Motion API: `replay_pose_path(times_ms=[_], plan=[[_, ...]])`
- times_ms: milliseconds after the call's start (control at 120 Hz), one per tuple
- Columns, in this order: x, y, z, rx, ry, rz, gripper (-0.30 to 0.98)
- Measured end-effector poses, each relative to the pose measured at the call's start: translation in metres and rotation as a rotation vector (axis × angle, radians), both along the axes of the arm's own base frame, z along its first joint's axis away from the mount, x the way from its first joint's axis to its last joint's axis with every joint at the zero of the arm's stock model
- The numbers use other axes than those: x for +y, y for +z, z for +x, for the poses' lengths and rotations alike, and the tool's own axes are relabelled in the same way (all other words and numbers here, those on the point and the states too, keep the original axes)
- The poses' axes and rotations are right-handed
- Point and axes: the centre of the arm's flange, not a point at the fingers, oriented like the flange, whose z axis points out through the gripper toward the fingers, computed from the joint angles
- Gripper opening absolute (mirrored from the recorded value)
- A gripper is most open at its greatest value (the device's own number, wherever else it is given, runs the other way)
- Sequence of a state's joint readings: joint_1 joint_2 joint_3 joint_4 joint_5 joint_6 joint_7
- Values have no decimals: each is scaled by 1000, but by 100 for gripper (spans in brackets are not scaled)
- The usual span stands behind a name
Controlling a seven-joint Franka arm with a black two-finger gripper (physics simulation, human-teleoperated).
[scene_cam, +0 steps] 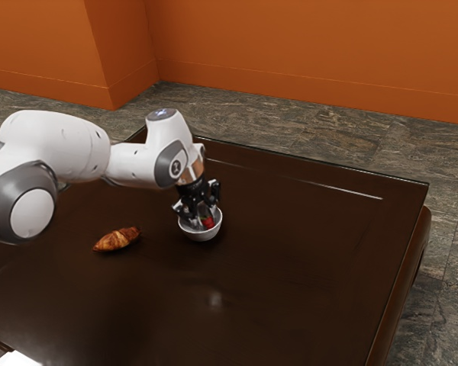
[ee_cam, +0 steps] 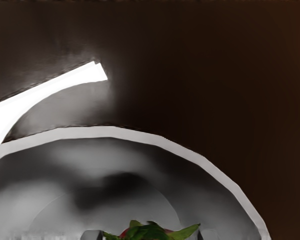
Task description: Take strawberry from the bowl
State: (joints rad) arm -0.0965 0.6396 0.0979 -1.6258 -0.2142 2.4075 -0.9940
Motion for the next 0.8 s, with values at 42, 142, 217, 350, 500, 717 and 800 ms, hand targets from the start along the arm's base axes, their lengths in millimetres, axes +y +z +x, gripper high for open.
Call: replay_pose_path(times_ms=[42,142,217,350,500,717,800], plan=[[0,7,-3,-2,2,-1,19],[0,21,-7,-8,4,-2,18],[0,16,-9,7,6,-2,19],[2,4,-10,28,16,-5,22],[5,0,-10,34,25,-6,24],[4,-7,-7,34,33,-12,23],[4,-9,-7,36,38,-16,21]])
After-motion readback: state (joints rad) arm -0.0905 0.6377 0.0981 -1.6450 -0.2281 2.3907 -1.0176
